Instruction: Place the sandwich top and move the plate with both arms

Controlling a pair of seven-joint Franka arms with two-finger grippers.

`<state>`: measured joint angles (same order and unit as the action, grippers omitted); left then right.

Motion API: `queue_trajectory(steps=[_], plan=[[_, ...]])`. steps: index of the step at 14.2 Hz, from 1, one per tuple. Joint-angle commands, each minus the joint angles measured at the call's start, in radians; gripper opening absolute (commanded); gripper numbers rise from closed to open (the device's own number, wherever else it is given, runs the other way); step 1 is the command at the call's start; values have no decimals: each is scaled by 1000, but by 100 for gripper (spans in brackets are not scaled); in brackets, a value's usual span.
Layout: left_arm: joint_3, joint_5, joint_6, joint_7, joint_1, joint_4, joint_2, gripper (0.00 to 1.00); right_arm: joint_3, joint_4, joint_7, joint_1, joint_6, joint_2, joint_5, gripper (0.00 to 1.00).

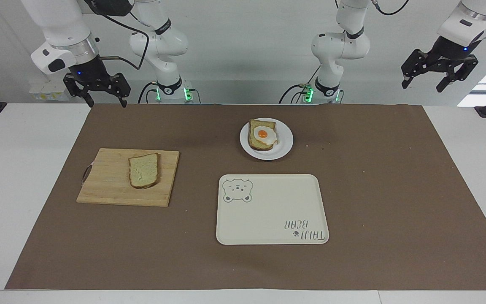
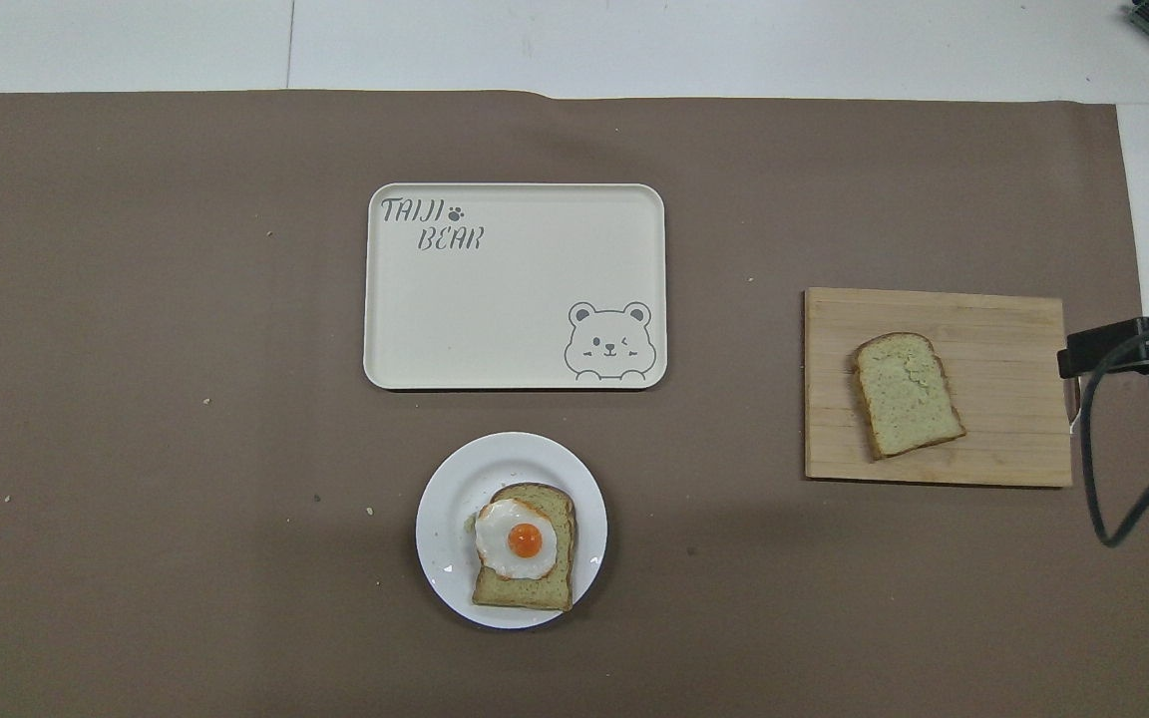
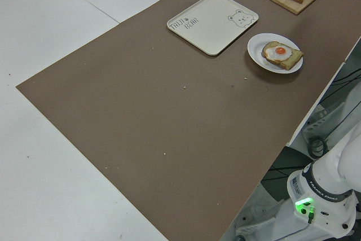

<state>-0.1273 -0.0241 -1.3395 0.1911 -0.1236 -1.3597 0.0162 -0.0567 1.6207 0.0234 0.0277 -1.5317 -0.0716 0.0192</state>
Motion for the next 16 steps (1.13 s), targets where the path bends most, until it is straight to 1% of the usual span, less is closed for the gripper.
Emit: queue_trajectory(steps=[1,13,16], plan=[[5,-2,-4,-10,5,-32,27,100,6,4,-5,-12,4,-7,-7,100],[5,-2,-4,-10,5,-32,27,100,5,18,-5,-12,2,-14,-7,100],[5,-2,-4,-10,5,-32,27,100,3,31,-5,-14,-22,-19,-10,100]])
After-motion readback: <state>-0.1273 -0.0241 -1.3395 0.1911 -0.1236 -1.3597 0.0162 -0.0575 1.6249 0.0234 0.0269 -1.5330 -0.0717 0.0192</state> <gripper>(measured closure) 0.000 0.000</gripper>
